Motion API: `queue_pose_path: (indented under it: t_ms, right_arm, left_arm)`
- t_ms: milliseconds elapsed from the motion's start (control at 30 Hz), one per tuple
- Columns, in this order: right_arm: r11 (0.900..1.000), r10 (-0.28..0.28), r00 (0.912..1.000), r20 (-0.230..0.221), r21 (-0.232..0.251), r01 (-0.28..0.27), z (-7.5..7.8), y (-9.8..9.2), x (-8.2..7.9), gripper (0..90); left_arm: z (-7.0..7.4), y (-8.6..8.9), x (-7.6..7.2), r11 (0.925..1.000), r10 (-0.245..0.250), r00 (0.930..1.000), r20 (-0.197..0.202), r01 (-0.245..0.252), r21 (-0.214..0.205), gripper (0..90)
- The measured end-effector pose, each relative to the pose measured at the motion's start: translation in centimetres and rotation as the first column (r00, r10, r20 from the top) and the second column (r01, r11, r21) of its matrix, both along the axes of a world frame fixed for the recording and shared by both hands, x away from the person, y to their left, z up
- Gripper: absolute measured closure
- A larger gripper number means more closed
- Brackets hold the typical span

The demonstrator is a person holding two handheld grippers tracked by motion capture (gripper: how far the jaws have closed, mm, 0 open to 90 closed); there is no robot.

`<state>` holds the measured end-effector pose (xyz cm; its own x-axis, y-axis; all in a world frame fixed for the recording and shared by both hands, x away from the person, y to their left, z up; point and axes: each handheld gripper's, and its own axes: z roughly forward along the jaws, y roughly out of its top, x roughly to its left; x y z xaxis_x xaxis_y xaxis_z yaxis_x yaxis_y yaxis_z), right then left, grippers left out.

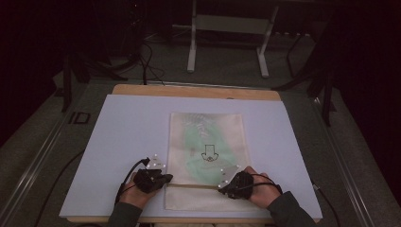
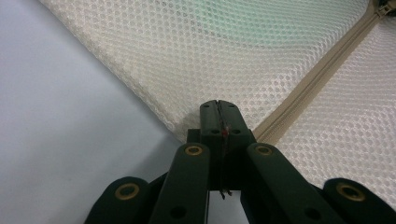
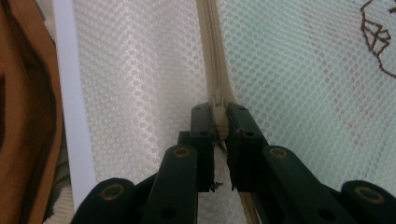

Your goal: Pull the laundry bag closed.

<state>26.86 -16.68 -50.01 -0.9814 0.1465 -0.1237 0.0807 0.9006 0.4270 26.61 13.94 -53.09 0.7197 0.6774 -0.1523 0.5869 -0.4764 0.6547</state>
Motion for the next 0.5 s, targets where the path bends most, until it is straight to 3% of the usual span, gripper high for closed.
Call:
queue_pose_path:
  t_ms: [500]
  right_arm:
    - [0.9998, -0.016, 0.9999, -0.001, -0.009, 0.016, 0.0, -1.3, -0.1, 82.4]
  left_arm:
    - [0.0, 0.0, 0.0, 1.0000, 0.000, 1.0000, 0.002, 0.000, 0.003, 89.6]
